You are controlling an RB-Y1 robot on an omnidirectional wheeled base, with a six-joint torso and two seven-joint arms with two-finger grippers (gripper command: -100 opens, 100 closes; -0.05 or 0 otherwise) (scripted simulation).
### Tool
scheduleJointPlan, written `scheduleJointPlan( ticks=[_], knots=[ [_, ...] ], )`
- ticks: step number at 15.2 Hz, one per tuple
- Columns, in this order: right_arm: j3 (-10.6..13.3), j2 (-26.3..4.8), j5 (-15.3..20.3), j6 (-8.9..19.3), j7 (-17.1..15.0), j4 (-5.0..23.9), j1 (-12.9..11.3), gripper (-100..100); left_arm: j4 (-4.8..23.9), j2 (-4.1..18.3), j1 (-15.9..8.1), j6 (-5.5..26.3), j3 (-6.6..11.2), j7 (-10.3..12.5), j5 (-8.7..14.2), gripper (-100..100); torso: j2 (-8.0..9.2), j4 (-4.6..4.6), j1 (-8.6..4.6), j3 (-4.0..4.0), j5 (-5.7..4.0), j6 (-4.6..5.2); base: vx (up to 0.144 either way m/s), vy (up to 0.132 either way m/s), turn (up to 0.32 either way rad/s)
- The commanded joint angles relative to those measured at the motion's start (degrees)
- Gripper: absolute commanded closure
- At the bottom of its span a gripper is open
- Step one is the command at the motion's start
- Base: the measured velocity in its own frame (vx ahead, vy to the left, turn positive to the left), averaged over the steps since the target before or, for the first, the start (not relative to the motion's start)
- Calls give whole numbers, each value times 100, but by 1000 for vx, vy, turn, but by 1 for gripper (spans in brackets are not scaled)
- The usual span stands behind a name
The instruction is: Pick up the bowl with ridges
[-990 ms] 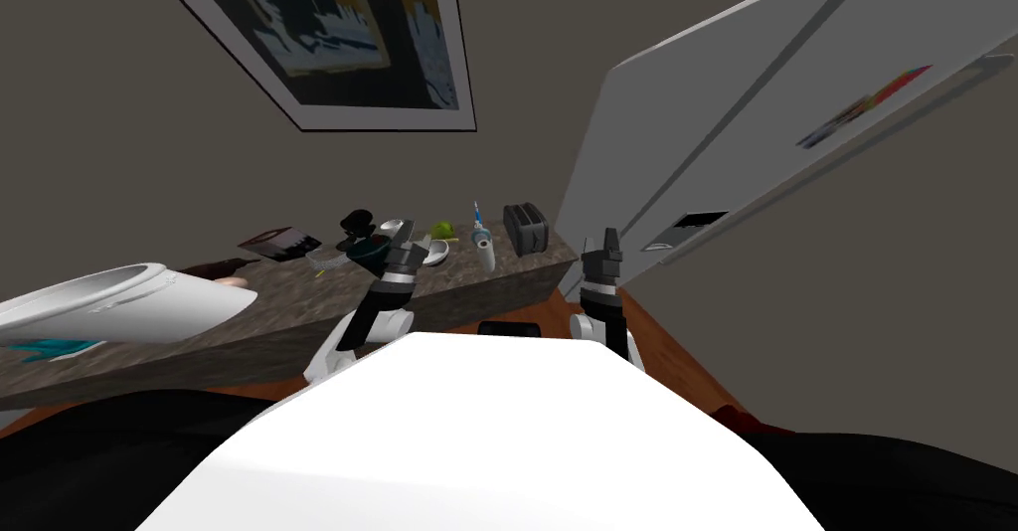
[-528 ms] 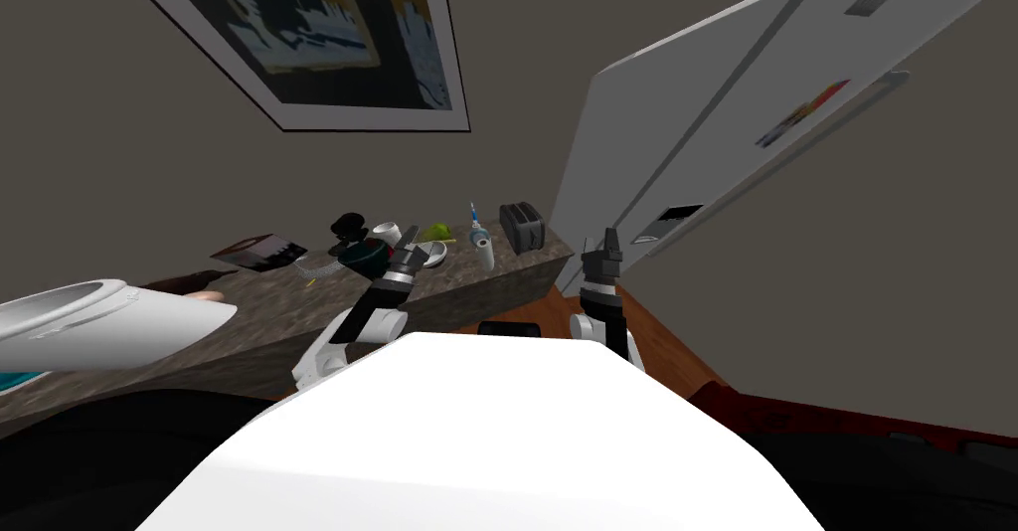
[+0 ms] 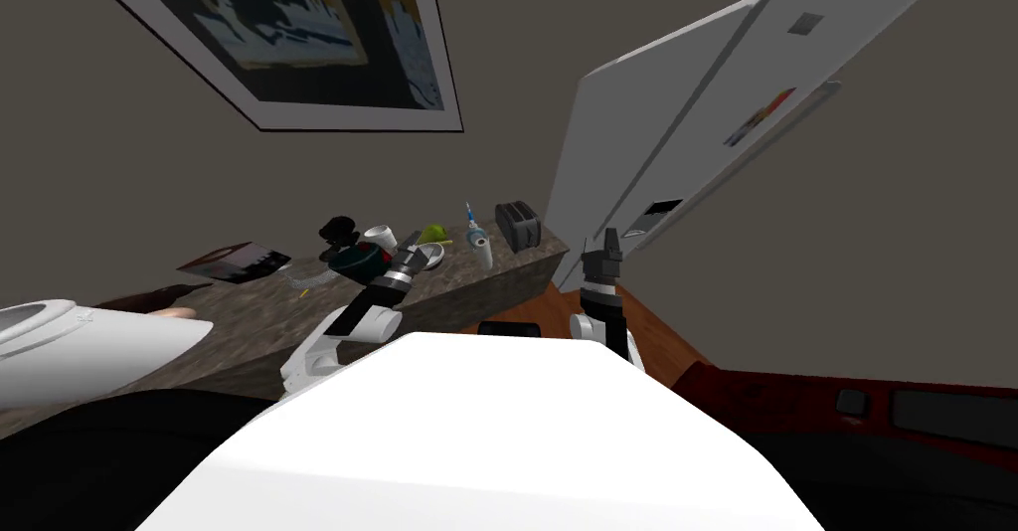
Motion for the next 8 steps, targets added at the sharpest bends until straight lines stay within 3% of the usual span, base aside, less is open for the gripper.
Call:
scheduleJointPlan(
  ticks=[1,3,4,6,7,8],
  knots=[
    [0,0,0,0,0,0,0,0,71,214,10,286,61,111,195,-100,0,0,0,0,0,0,-32,49,-164],
    [0,0,0,0,0,0,-1,0,71,214,10,467,61,111,195,-100,3,0,4,1,1,3,-37,52,-128],
    [0,0,0,0,0,0,0,0,116,397,22,639,117,204,368,-100,2,0,2,1,1,0,-29,49,-188],
    [0,0,0,0,0,0,-1,0,116,397,22,832,117,204,368,-100,1,0,5,0,1,3,-30,50,-132],
    [0,0,0,0,0,0,0,0,161,577,33,989,174,298,542,-100,-1,0,2,0,1,0,-34,37,-162],
    [0,0,0,0,0,0,-1,0,161,577,33,1098,174,298,542,-100,0,0,0,0,0,4,-36,46,-195]
  ],
)
